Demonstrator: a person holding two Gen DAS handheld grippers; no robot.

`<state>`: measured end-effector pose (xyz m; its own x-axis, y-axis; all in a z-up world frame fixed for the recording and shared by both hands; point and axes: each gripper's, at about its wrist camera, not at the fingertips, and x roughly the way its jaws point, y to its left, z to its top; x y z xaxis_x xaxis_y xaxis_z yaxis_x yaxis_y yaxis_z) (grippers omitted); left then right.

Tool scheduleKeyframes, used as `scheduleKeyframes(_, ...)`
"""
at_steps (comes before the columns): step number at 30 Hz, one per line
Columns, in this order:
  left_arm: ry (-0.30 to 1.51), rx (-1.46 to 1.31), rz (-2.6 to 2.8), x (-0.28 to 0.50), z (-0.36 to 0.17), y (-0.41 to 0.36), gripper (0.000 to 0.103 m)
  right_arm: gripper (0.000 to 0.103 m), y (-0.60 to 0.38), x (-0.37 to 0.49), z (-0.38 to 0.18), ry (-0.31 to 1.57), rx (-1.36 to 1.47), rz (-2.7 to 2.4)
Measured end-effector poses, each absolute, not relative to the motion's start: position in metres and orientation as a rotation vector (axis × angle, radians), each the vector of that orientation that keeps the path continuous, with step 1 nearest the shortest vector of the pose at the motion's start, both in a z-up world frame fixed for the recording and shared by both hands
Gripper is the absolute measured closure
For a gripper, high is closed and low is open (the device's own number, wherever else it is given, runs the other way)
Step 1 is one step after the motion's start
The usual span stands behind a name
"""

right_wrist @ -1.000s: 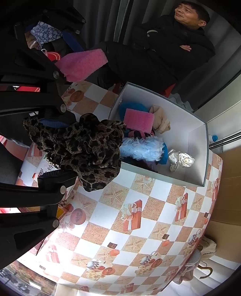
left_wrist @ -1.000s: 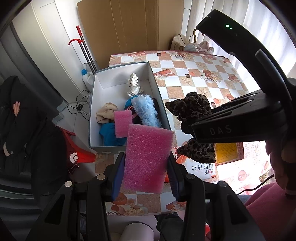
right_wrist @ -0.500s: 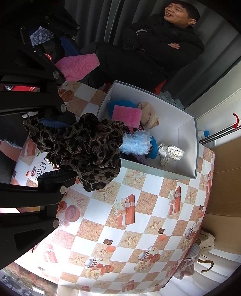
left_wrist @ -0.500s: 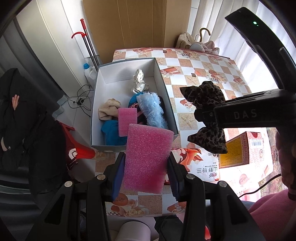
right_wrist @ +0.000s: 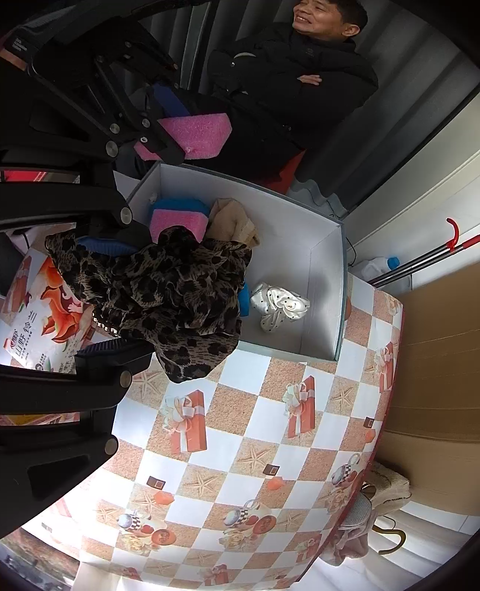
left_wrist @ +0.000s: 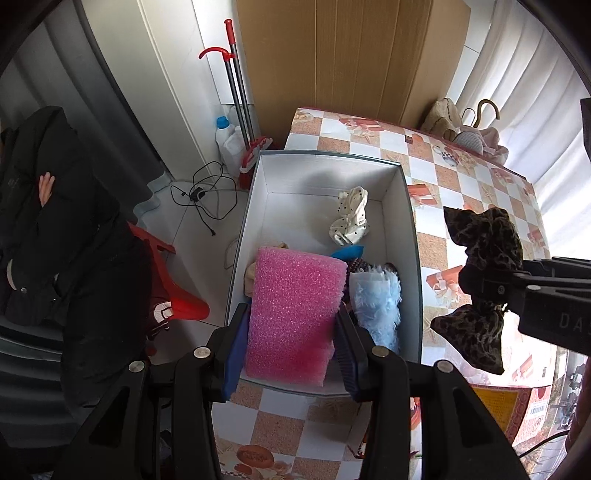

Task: Organize soft objects
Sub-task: 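Carry the pink sponge with the left gripper while the right carries the leopard scrunchie over the box, then open both grippers to drop the sponge and leopard scrunchie into the box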

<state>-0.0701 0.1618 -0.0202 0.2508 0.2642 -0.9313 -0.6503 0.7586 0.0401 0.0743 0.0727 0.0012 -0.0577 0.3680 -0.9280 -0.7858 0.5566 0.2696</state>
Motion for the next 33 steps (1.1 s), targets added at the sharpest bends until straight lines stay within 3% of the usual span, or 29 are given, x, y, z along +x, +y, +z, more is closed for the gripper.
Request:
scheduleKeyframes(14, 1.245, -0.428, 0.672, -0.023, -0.069, 0.201, 0.056, 0.064, 0.122, 0.105, -0.021, 1.358, -0.419, 0.971)
scheduleKeyframes(29, 1.258, -0.465, 0.633, -0.013, -0.082, 0.203, 0.054, 0.062, 0.139, 0.113, -0.034, 1.369, -0.463, 0.987)
scheduleKeyframes(32, 1.232, -0.481, 0.621, -0.014, -0.078, 0.201, 0.029, 0.047, 0.141, 0.110, -0.029, 1.351, -0.478, 1.011)
scheduleKeyframes(33, 1.217, -0.487, 0.617, -0.016, -0.076, 0.201, 0.019, 0.036, 0.140, 0.109, -0.026, 1.338, -0.481, 1.018)
